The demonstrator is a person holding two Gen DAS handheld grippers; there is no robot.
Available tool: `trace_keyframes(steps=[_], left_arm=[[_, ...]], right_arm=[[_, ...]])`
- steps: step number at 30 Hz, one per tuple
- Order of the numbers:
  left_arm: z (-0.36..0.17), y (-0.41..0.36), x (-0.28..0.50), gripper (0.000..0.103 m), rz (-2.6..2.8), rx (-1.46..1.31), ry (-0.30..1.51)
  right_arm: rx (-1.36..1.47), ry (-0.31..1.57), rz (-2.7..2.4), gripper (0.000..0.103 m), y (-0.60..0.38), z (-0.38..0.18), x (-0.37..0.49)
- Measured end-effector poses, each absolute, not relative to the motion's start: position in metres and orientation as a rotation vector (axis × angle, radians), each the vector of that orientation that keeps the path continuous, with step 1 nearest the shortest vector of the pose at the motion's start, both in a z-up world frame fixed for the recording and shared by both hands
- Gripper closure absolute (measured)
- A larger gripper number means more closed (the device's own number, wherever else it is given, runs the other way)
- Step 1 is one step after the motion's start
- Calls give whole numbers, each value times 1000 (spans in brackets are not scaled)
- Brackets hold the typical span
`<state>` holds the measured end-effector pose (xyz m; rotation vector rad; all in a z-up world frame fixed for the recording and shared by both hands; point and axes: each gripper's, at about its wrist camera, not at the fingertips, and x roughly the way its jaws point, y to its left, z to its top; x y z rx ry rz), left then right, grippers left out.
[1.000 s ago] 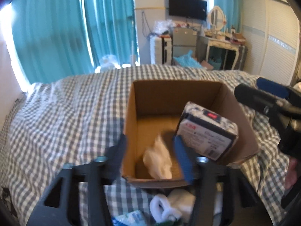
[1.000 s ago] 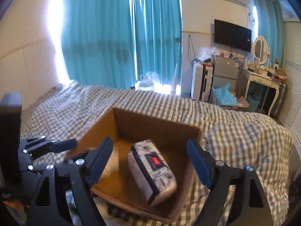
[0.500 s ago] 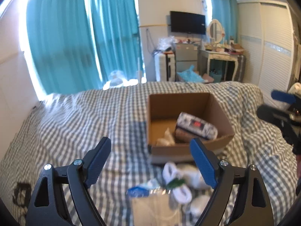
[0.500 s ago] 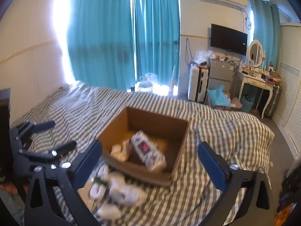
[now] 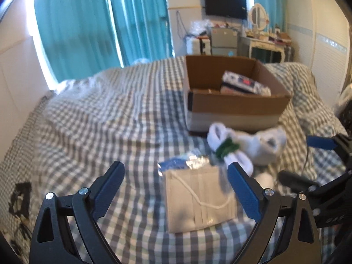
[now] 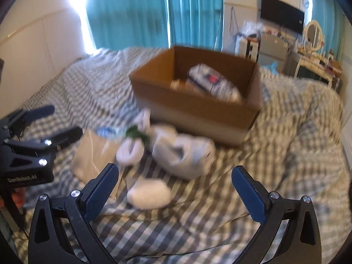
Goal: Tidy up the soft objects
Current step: 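Grasp the white rolled sock with the right tool while the left tool grasps the bagged face mask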
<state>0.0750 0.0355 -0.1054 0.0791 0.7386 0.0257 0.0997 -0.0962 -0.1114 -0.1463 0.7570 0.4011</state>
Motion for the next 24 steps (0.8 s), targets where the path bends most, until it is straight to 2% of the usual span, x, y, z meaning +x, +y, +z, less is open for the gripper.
trace_keyframes(steps=[6,8,10,12,14,18,24], left_arm=[[-124,42,80,7,-9,33,802],[-128,43,80,7,-17,18,819],[-131,42,79,7,-27,4,832],[-134,41,79,7,-36,-5,837],[-138,39,79,7,-42,-20,849],[-147,38,82,9,-53,-46,896],[-161,22,88,9,-60,7,940]], right_arm=[[-141,852,433,0,-81,-164,103],[-149,877,439,6,-77,-174,105],[-140,895,451,22,-75,-182,107],[-133,922,467,30,-71,-192,110],[-135,951,473,52,-68,-200,112],[-107,999,519,56,-66,-207,112],[-180,904,421,56,-81,-186,104]])
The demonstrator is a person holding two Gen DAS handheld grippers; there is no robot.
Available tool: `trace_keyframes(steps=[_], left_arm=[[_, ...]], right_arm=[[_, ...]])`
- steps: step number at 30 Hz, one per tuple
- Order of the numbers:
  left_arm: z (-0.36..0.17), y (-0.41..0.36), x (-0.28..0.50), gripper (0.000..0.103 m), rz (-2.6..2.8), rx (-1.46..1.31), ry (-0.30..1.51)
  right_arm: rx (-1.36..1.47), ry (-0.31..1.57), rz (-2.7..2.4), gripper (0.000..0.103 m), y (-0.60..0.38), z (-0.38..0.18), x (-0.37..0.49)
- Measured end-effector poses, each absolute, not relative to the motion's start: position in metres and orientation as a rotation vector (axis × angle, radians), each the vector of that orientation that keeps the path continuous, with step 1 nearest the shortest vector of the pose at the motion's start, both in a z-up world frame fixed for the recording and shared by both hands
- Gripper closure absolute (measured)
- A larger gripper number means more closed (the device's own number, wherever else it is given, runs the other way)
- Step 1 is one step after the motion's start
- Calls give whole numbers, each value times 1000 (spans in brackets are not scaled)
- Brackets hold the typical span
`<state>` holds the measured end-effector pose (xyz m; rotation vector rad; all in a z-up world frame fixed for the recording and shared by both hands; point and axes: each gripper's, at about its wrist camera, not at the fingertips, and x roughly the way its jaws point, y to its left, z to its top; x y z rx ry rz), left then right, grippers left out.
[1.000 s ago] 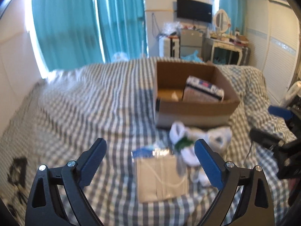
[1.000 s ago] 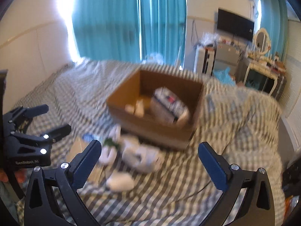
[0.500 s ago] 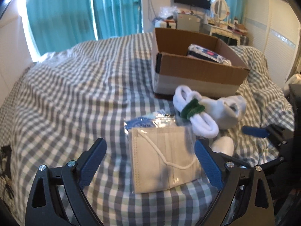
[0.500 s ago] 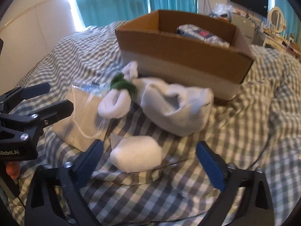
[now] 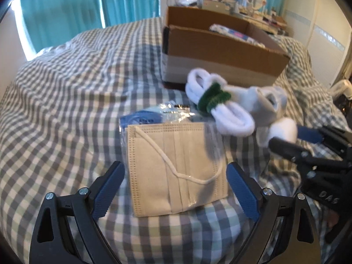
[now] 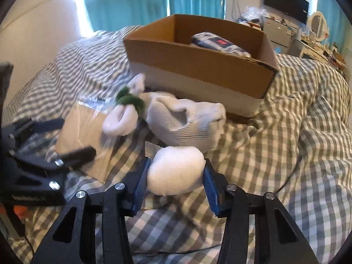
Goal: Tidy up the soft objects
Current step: 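Grasp the white rolled sock with the right tool while the left tool grasps the bagged face mask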
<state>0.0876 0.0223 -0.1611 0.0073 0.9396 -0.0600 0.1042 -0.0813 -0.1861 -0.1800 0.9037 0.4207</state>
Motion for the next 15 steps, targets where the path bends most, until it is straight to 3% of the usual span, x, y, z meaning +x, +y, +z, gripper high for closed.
trace_keyframes(steps=[7,10,12,15], left_arm=[[-180,20,95,13,-35,17,999],[-175,24,89,28,-28,6,983],[-169,25,85,51,-29,3,979],[-161,28,79,64,-39,-26,990]], right_arm=[[-153,897,402,56,-93,-178,108],[-171,891,407,56,-93,-178,105],[-170,889,408,56,-92,-178,105],[-156,881,407,56,-96,-175,103]])
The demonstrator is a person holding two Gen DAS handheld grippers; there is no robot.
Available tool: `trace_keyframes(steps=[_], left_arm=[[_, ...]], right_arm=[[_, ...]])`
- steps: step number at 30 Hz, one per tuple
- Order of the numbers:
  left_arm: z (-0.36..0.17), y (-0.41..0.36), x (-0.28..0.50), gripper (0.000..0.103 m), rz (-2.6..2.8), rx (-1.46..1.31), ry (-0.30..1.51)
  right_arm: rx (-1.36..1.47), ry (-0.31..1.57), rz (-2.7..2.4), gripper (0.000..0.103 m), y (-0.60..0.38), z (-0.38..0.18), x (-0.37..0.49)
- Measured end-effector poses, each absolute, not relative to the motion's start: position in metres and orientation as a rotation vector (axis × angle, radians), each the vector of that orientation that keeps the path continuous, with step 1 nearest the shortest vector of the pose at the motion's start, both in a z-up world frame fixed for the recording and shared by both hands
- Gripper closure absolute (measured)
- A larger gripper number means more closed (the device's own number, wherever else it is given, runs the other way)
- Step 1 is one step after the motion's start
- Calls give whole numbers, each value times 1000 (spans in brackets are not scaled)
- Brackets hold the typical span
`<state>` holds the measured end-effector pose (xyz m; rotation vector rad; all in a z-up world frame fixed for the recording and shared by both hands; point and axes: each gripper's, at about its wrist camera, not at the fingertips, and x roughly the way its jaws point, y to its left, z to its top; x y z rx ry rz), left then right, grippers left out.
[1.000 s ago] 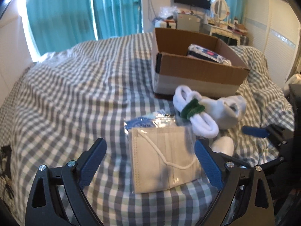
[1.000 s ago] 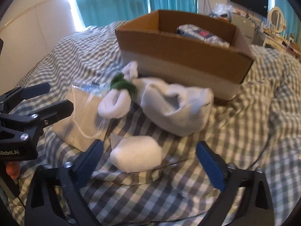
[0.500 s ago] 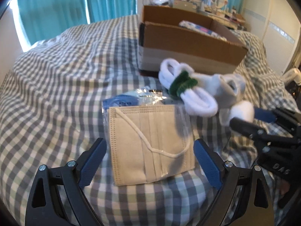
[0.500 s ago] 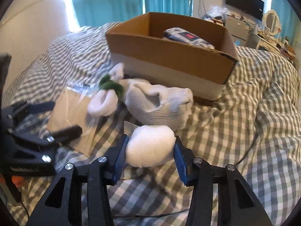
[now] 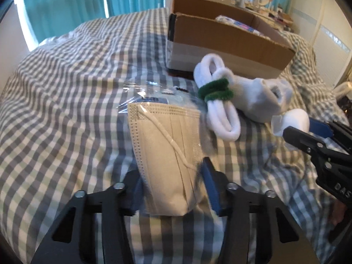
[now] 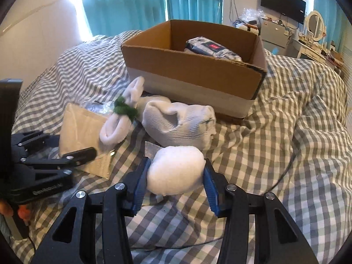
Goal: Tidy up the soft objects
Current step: 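Grasp the white rolled sock with the right tool while the left tool grasps the bagged face mask, then carry the sock and mask over the box and release both into it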
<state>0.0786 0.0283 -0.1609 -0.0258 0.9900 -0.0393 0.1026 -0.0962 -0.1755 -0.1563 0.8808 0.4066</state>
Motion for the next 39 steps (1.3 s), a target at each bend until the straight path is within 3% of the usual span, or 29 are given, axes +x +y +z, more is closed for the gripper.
trace_keyframes(steps=[3,5,22,31,39], left_arm=[[-154,24,66,79,-51,-14,975],[-148,17,57,83,-52,14,955],[-54,4,33,85,-140,14,777],[-15,-24,84,85,-206,63,684],[-35,-32,179,85,-221,71,745]], right_arm=[[-141,871,398,56,-103,-171,101],[-132,863,392,56,-106,-167,99],[-77,733,397,56,-128,-111,67],[-97,608,398,56,-134,-46,83],[-105,528,359,56,-136,-3,145]])
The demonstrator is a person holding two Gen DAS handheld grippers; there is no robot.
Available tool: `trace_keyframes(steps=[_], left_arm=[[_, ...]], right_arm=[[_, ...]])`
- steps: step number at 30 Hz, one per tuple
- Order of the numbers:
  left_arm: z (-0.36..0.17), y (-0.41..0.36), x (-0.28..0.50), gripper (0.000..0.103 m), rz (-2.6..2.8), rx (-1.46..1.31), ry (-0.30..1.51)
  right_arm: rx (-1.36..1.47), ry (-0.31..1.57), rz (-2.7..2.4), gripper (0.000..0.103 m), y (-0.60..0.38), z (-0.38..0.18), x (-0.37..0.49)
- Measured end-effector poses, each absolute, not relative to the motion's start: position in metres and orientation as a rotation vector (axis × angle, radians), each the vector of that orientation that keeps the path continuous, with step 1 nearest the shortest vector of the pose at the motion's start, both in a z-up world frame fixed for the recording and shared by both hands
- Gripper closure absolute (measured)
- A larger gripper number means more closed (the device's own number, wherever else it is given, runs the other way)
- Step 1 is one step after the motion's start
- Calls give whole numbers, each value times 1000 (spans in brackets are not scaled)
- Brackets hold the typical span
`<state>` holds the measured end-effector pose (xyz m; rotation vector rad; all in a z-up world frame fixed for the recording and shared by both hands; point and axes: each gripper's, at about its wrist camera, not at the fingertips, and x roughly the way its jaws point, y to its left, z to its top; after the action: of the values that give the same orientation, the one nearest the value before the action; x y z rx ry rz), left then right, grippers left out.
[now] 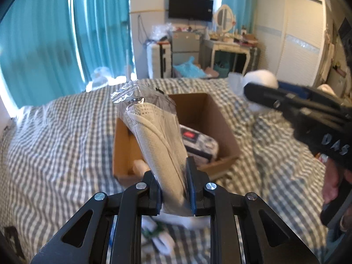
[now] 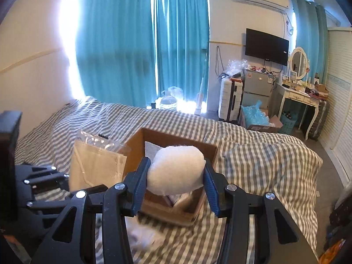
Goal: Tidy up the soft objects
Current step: 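Carry the sock and mask over the box and release both into it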
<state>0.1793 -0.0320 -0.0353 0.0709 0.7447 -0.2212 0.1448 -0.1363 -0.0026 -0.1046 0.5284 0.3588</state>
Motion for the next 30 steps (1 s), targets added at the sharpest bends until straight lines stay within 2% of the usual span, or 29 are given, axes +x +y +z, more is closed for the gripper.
trace_keyframes(steps=[9,15,17,18,19,20,21,30], left_arm=[[-76,-24,246,85,-205,103,853],[-80,-30,257,78,-236,160,822],[-79,-34,257,77,-211,200,804],[-79,-35,256,64,-197,214,798],[-78,-34,256,57,-187,220,792],[-78,-33,254,44,-174,220,784],[-76,-31,252,39,-163,215,770],[-38,-19,213,38,-80,178,697]], right_arm=[[-116,618,304,56,-129,-29,252],[-59,712,306,56,-130,-68,314],[-51,710,312,52,-130,-72,320],[-53,706,318,49,-130,-73,320],[-57,701,322,40,-130,-73,319],[-62,696,326,30,-129,-72,318],[-64,689,328,28,-130,-71,317],[-45,613,321,19,-134,-35,291]])
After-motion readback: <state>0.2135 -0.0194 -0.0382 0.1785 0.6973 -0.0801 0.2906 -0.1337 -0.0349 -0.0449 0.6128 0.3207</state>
